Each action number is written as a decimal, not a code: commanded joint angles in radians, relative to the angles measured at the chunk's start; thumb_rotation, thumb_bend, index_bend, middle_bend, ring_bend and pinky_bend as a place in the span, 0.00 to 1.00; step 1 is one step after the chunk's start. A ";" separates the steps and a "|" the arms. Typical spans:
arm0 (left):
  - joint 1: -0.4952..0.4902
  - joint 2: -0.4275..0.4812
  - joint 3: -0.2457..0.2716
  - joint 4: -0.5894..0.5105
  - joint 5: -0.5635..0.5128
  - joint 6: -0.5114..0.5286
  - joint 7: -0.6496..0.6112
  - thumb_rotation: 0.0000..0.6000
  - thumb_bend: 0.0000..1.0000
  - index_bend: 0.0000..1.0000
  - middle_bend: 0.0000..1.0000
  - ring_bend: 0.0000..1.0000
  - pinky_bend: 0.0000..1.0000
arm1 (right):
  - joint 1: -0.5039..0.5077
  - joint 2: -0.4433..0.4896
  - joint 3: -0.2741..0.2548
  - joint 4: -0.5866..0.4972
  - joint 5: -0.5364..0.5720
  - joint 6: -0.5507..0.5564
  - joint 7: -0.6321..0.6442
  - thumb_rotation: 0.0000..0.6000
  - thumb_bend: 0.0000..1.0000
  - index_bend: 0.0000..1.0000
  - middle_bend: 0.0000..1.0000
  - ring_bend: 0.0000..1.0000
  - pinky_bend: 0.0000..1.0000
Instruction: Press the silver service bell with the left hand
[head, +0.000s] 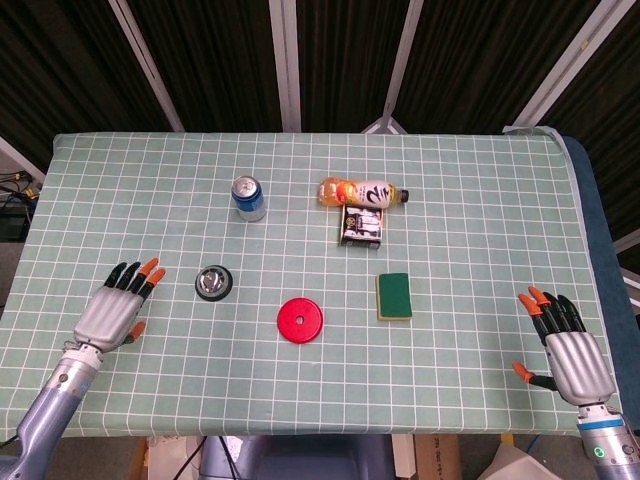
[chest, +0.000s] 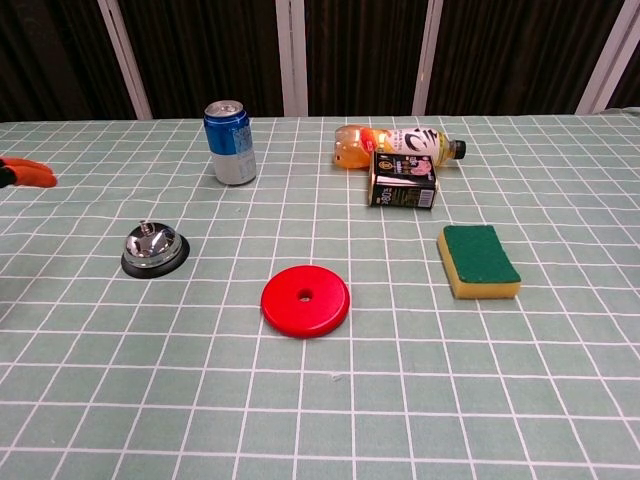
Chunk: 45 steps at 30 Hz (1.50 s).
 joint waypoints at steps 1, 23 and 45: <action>-0.084 -0.069 -0.042 0.012 -0.114 -0.058 0.103 1.00 0.47 0.00 0.00 0.00 0.00 | 0.000 0.001 0.000 -0.001 0.002 -0.001 0.004 1.00 0.22 0.00 0.00 0.00 0.00; -0.176 -0.165 0.006 0.067 -0.215 -0.054 0.150 1.00 0.49 0.00 0.00 0.00 0.00 | 0.001 0.003 0.001 -0.001 0.003 -0.003 0.013 1.00 0.22 0.00 0.00 0.00 0.00; -0.201 -0.195 0.019 0.099 -0.184 -0.009 0.082 1.00 0.51 0.00 0.00 0.00 0.00 | -0.002 0.004 0.001 -0.004 0.002 0.002 0.024 1.00 0.22 0.00 0.00 0.00 0.00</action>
